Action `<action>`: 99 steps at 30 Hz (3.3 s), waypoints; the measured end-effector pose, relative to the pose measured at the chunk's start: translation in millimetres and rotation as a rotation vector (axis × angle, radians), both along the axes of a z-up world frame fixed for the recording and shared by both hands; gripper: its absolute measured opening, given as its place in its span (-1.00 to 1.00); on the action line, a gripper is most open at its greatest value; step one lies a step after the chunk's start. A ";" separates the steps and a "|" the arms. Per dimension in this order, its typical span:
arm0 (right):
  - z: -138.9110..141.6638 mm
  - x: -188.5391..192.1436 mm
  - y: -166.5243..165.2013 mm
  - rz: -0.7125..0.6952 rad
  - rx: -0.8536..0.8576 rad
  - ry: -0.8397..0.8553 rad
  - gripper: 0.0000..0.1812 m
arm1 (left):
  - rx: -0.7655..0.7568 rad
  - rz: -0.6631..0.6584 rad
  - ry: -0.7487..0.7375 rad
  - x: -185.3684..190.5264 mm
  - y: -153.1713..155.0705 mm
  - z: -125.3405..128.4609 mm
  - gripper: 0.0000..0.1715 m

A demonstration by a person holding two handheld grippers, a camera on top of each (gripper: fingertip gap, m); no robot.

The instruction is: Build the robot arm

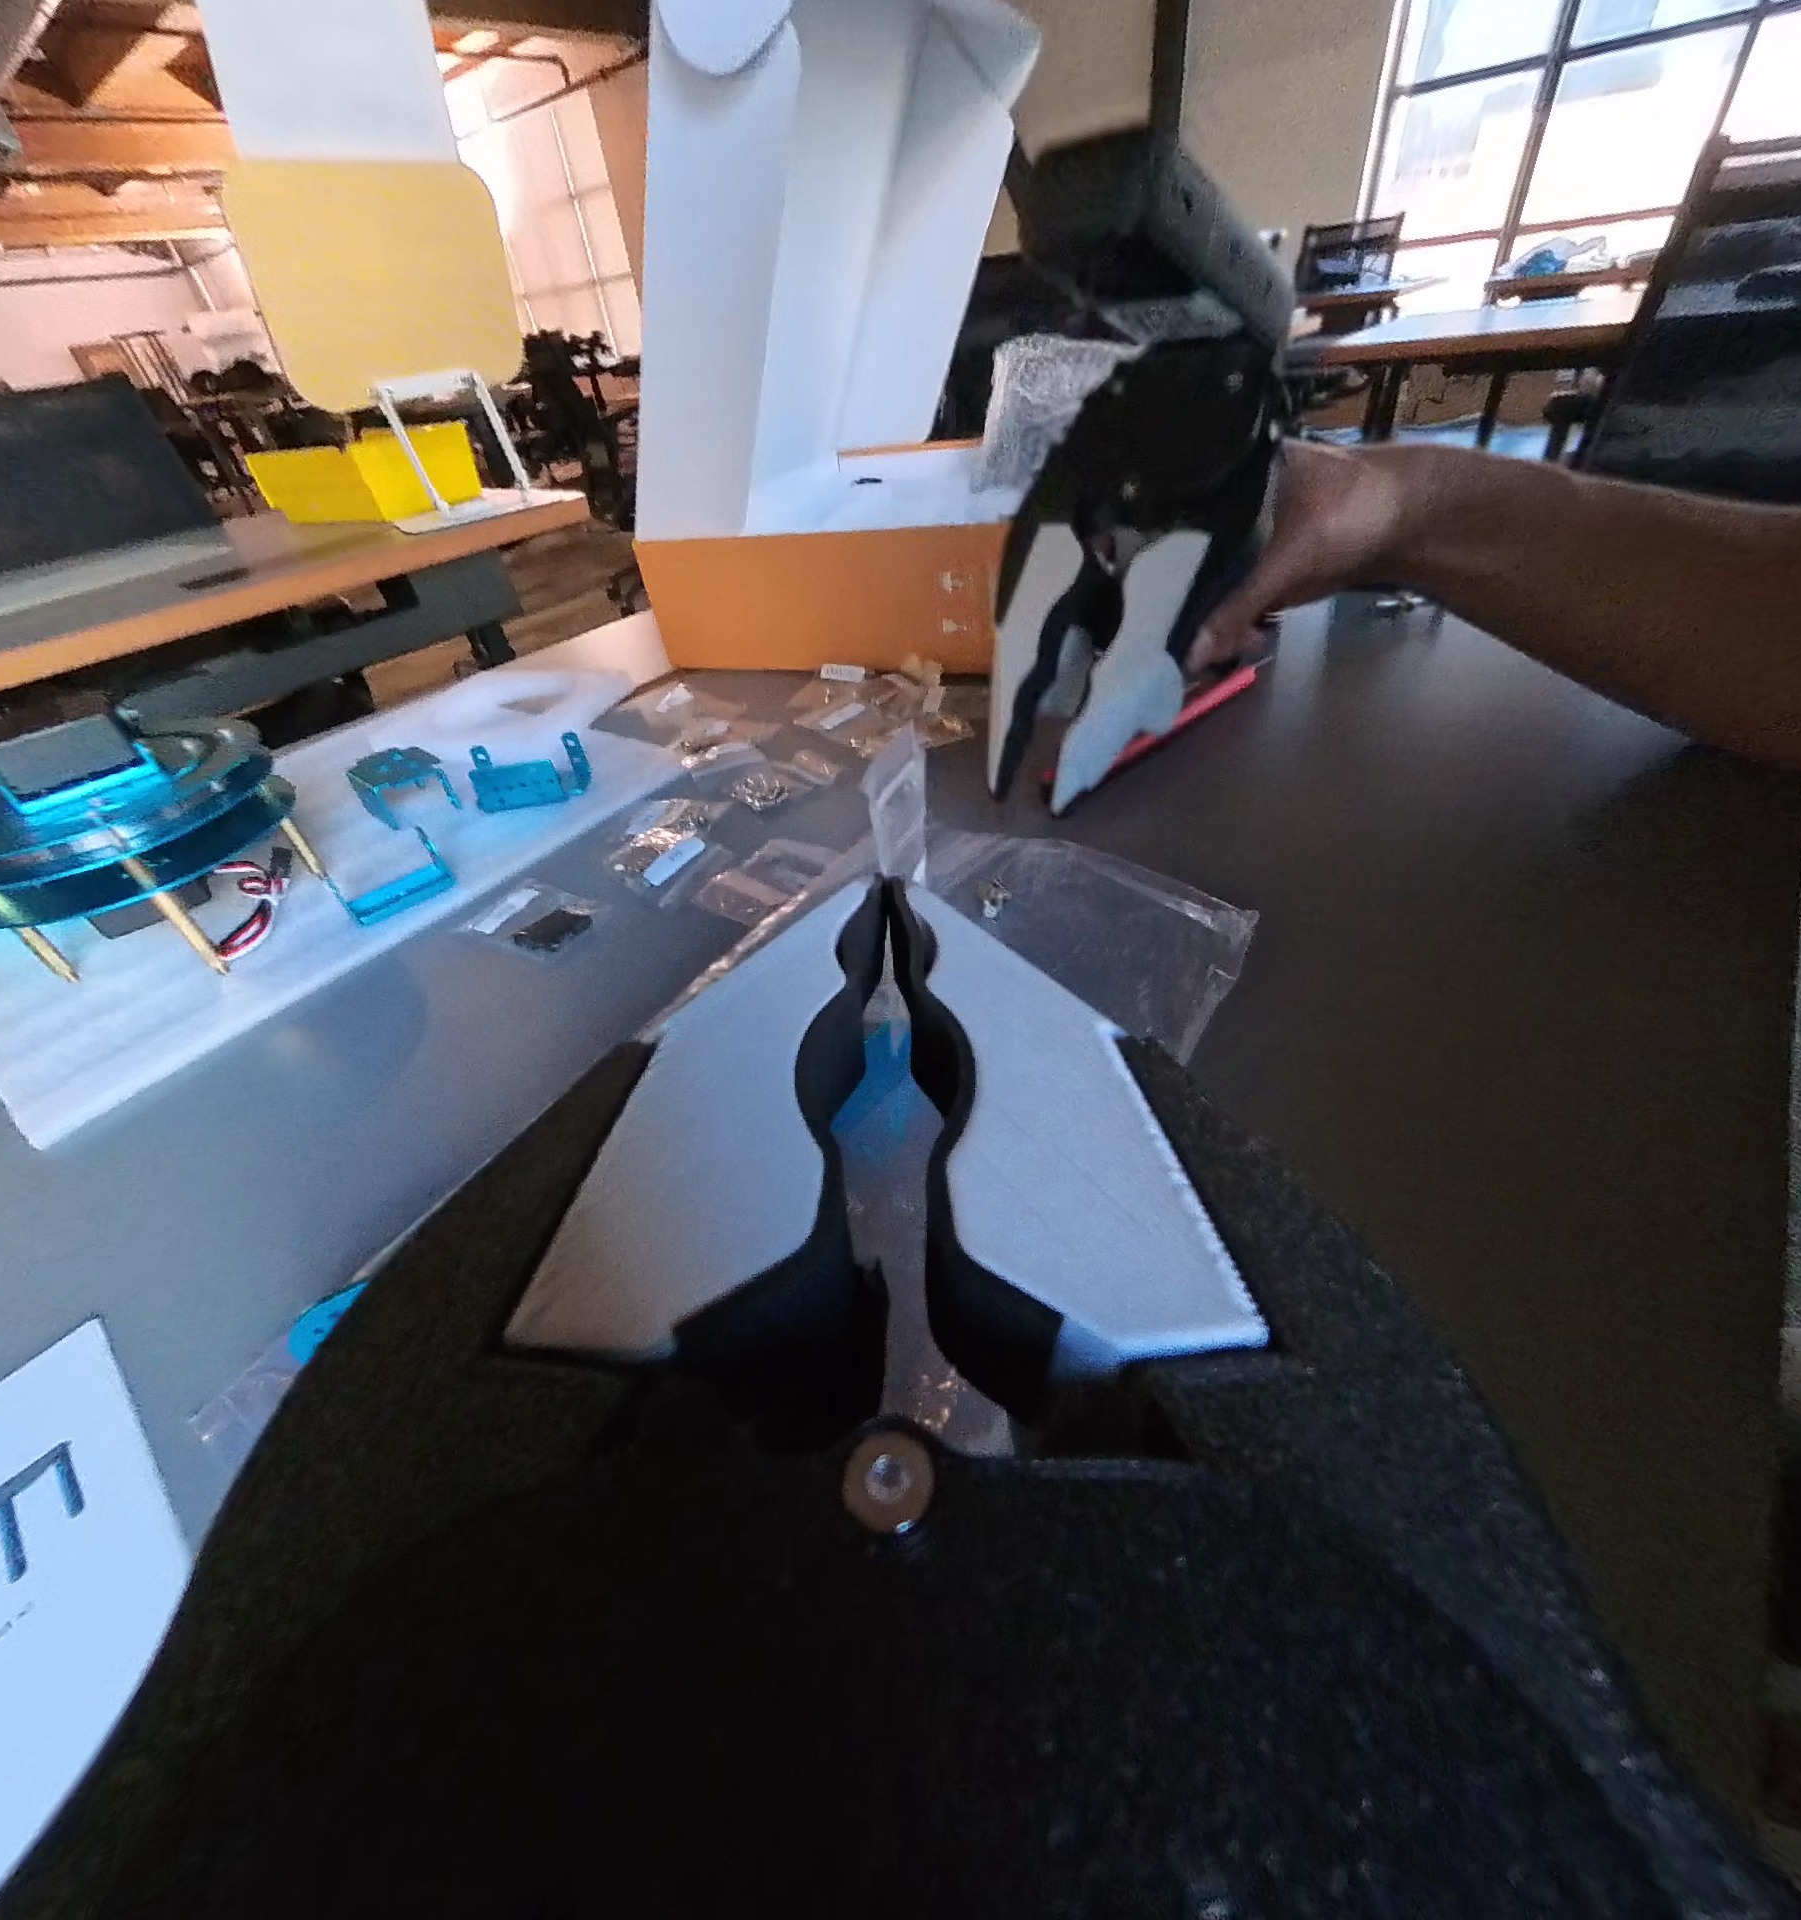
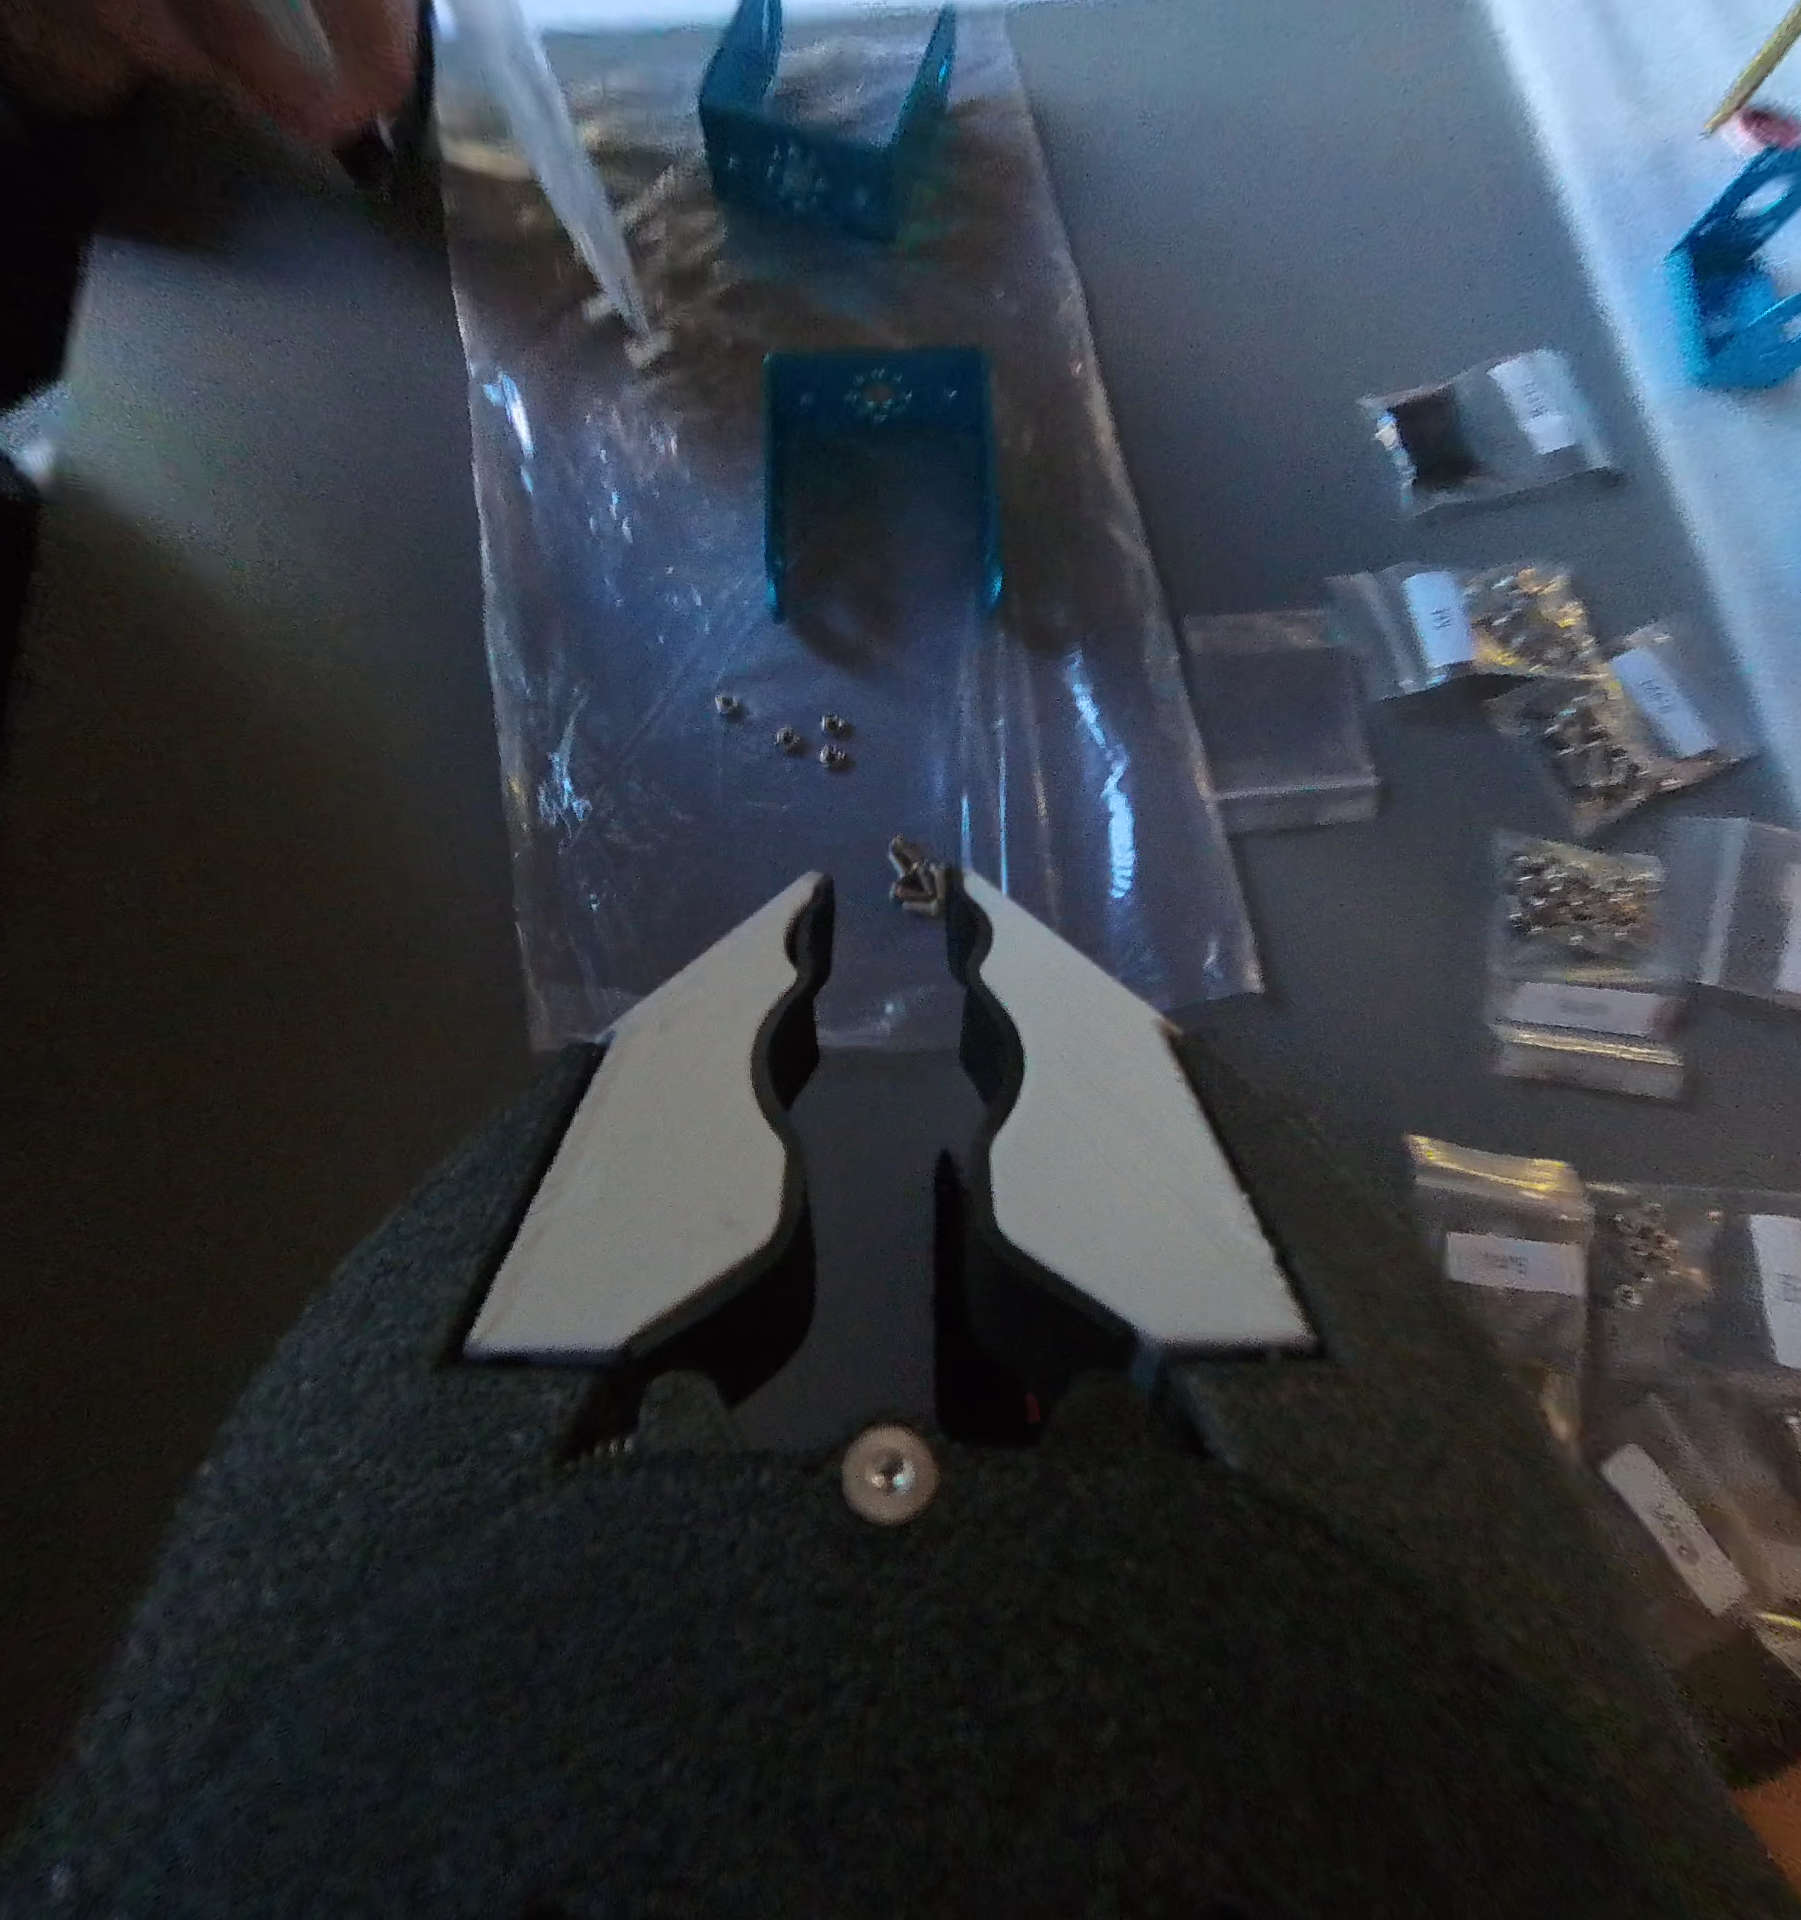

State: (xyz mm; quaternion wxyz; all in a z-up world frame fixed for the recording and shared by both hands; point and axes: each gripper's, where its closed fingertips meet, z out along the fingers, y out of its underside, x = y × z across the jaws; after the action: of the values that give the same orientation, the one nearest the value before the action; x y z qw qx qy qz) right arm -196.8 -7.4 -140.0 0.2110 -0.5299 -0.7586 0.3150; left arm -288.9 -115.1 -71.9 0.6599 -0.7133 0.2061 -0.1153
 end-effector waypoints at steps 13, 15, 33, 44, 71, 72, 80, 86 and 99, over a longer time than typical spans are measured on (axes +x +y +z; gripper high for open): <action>-33.4 -3.8 -1.6 0.003 0.114 -0.076 -0.77 | -0.043 0.037 0.017 -4.0 7.6 -10.4 -1.00; -29.6 -3.0 -0.4 -0.005 0.097 -0.066 -0.78 | -0.048 0.029 0.009 -3.7 7.5 -10.4 -1.00; -39.0 -2.3 1.9 -0.011 0.065 -0.111 -0.97 | -0.050 -0.003 0.055 6.0 5.1 -14.6 -1.00; -28.5 -1.4 2.6 -0.010 0.130 -0.085 -1.00 | -0.044 0.004 0.059 5.6 5.1 -14.3 -1.00; 61.3 -77.9 -90.9 0.069 0.430 0.430 -1.00 | -0.093 -0.022 0.103 14.4 7.1 -25.8 -1.00; 61.0 -77.9 -91.3 0.071 0.435 0.426 -1.00 | -0.094 -0.021 0.102 14.2 7.2 -25.9 -1.00; 57.6 -76.3 -92.5 0.075 0.421 0.409 -1.00 | -0.093 -0.023 0.106 14.9 6.9 -25.9 -1.00; 59.3 -74.4 -94.6 0.080 0.390 0.408 -0.96 | -0.092 -0.020 0.103 14.5 7.1 -25.5 -1.00; -11.1 -2.1 -5.6 -0.020 0.161 -0.009 -0.77 | -0.093 -0.023 0.115 16.0 6.6 -26.3 -1.00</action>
State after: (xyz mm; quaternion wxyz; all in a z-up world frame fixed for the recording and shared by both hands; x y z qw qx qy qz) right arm -198.8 -13.0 -151.1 0.2526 -0.5201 -0.7771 0.2486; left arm -273.0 -108.5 -98.2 0.6117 -0.7462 0.2464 -0.0913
